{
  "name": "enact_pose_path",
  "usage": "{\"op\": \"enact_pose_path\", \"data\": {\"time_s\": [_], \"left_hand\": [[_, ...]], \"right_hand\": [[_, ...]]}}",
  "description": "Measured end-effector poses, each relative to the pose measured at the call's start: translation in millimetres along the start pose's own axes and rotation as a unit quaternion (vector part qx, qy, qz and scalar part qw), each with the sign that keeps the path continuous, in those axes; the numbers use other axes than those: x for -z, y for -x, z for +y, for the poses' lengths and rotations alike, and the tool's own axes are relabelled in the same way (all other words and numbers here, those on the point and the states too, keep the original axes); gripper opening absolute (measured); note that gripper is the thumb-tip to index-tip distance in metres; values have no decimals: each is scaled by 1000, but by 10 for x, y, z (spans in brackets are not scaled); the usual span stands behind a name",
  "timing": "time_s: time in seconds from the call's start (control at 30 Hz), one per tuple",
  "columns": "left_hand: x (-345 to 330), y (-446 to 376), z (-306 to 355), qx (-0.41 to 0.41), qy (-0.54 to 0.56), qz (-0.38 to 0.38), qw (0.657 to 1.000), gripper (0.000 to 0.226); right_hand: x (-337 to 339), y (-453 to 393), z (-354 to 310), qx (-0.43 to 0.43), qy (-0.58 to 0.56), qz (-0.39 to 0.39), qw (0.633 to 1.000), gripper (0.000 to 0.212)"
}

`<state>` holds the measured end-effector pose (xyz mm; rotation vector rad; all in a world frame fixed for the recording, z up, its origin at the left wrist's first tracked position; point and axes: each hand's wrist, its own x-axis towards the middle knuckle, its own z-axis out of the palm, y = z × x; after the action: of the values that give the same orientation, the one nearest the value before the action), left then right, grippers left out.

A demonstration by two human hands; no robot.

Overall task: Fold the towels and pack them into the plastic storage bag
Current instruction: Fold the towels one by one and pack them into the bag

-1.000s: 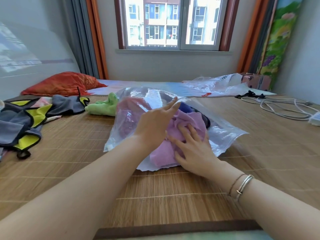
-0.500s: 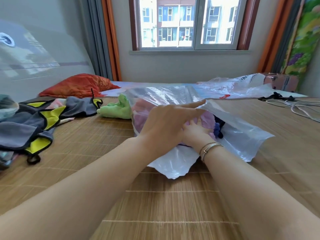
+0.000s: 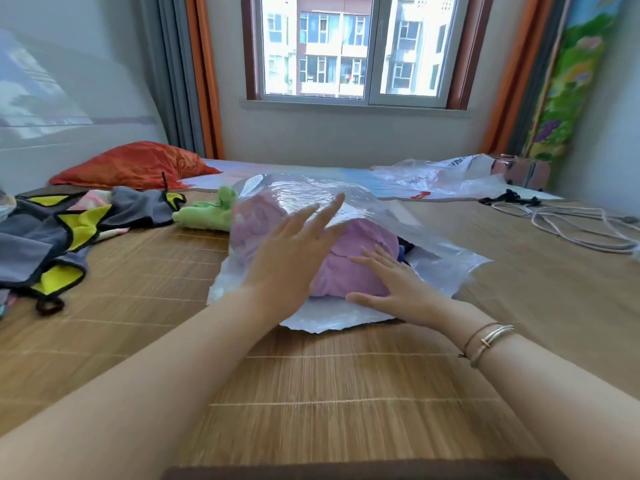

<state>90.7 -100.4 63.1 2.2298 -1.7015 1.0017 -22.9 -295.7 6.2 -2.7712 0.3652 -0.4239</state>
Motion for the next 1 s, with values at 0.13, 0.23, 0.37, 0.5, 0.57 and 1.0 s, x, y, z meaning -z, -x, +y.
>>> {"op": "enact_pose_path", "data": {"time_s": [0.13, 0.23, 0.37, 0.5, 0.57, 1.0], "left_hand": [[-208, 288, 211, -162, -28, 111, 980, 53], [-384, 257, 462, -169, 3, -40, 985, 42], [-786, -163, 555, 22, 87, -303, 949, 59], [-975, -525, 520, -7, 6, -288, 958, 53], [-1057, -581, 531, -34, -48, -273, 960, 58], [-1159, -810, 659, 17, -62, -336, 940, 70]], "right_hand": [[81, 425, 119, 44, 143, -18, 989, 82], [1, 506, 258, 88, 260, 37, 961, 42], [-121, 365, 197, 71, 259, 41, 962, 33], [14, 413, 284, 86, 199, -43, 975, 36], [86, 394, 412, 79, 264, -62, 959, 25], [423, 750, -50, 101, 364, -102, 920, 21]]}}
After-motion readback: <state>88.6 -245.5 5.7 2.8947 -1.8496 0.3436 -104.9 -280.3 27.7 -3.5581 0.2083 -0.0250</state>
